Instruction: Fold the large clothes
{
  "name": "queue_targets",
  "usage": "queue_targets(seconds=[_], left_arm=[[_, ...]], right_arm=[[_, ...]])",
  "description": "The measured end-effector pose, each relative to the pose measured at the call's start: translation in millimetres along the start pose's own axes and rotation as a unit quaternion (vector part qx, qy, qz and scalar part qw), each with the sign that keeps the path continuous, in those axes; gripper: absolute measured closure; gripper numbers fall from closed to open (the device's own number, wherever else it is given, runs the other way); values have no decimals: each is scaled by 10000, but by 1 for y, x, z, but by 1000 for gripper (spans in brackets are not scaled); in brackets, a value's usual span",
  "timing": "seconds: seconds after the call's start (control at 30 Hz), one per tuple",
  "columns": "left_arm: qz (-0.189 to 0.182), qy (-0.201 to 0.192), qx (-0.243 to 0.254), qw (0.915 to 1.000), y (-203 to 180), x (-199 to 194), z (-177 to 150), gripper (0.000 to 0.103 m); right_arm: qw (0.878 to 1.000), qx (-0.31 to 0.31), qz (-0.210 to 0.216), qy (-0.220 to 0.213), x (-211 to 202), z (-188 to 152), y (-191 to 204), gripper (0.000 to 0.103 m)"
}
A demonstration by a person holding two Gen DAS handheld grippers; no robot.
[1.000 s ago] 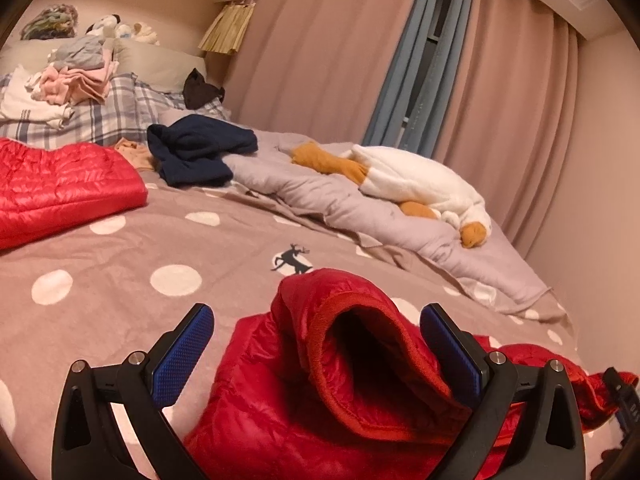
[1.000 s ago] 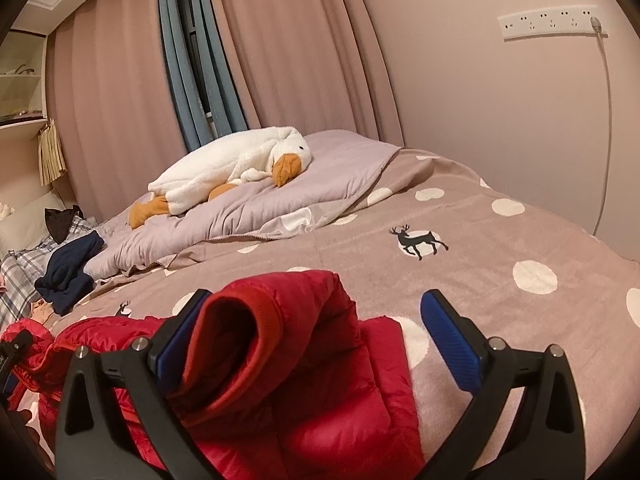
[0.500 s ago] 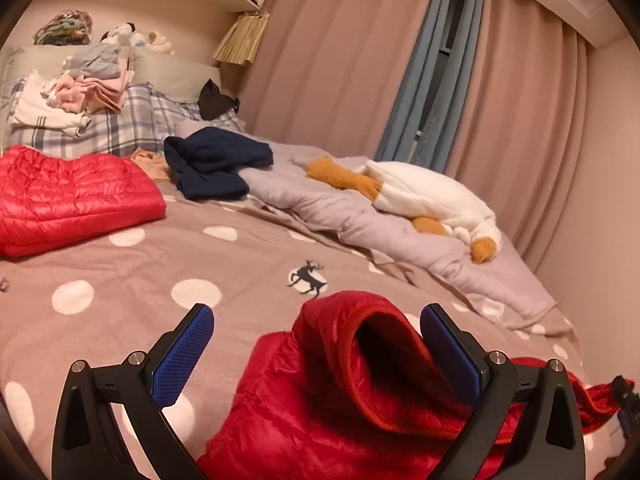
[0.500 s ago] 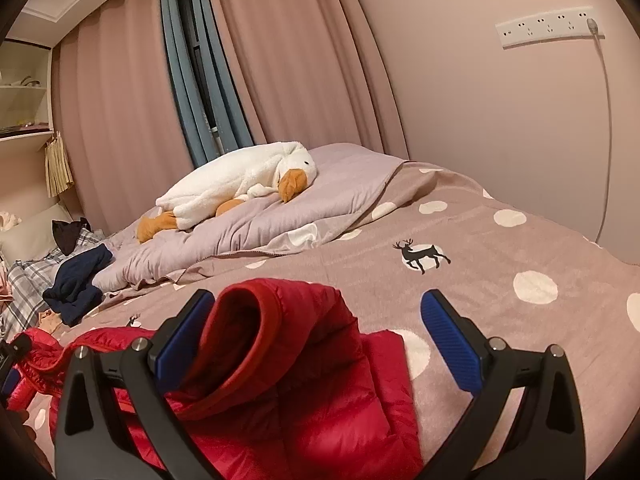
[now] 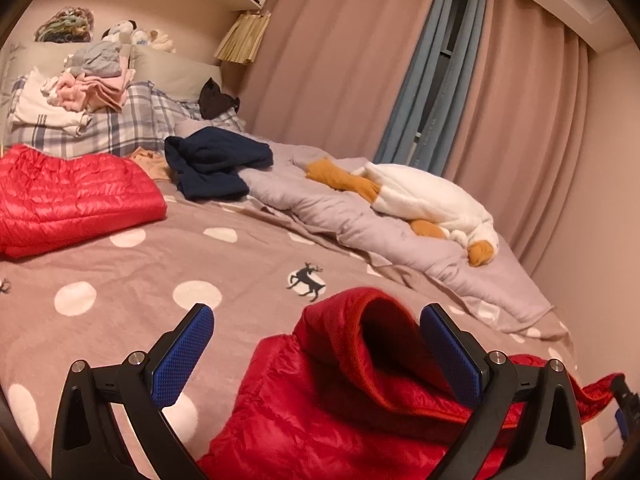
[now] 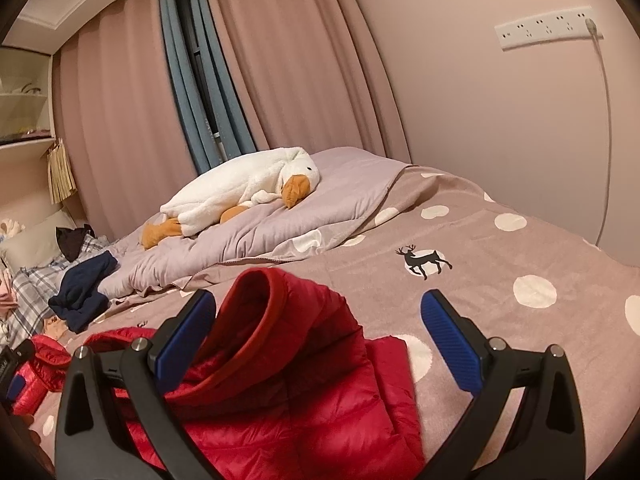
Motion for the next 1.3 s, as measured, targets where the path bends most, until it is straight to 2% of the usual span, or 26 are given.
queue_targets(seconds=[0.23, 0.33, 0.4, 0.53, 0.67, 0.8, 0.9, 0.93, 1.03, 1.07, 1.17, 1.23, 1.3], left_arm=[[29, -71, 6, 10000, -2, -2, 3, 1], [90, -6, 99, 9999, -5, 3, -1, 1], [73, 69, 156, 9998, -8, 6, -4, 1], [-64, 179, 327, 9993, -14, 10, -10, 1], [-162, 285, 547, 9980, -22, 16, -16, 1], [-528, 313, 837, 9946, -33, 25, -26, 1], [-706, 601, 902, 9916, -37, 40, -34, 1], [-717, 650, 837, 9918, -36, 45, -37, 5], [-474, 957, 758, 9914, -30, 61, -39, 49], [-392, 1038, 680, 9915, -27, 67, -40, 54], [-337, 1234, 499, 9905, -19, 82, -51, 56], [-260, 1228, 780, 9890, -22, 88, -63, 56], [-183, 1092, 1287, 9855, -31, 95, -81, 56]], right_arm=[[9984, -548, 105, -81, -12, 2, 12, 0], [9961, -854, -128, -167, -13, -4, 12, 0], [9962, -858, -149, -15, -5, -7, 10, 0], [9975, -678, 53, 203, 5, -9, 7, 0], [9963, -836, -25, 212, 9, -9, 10, 0], [9963, -736, 198, 386, 20, -10, 15, 0], [9948, -740, 356, 606, 34, -15, 22, 0], [9938, -806, 360, 681, 40, -18, 26, 0], [9897, -1068, 329, 899, 57, -28, 34, 1], [9883, -1115, 296, 1001, 63, -32, 35, 1], [9857, -1102, 343, 1225, 77, -40, 32, 1], [9833, -1034, 370, 1452, 92, -48, 27, 0], [9794, -914, 387, 1757, 112, -63, 21, 0]])
Point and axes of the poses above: each gripper's, at about its wrist camera, not at the fingertips, and x roughly the way its jaws point, y to its left, z to its top, the point moved 1 cm from there along x, roughly the way its jaws point, and after that the axes turned 6 degrees about -z, right-handed, at the moved point
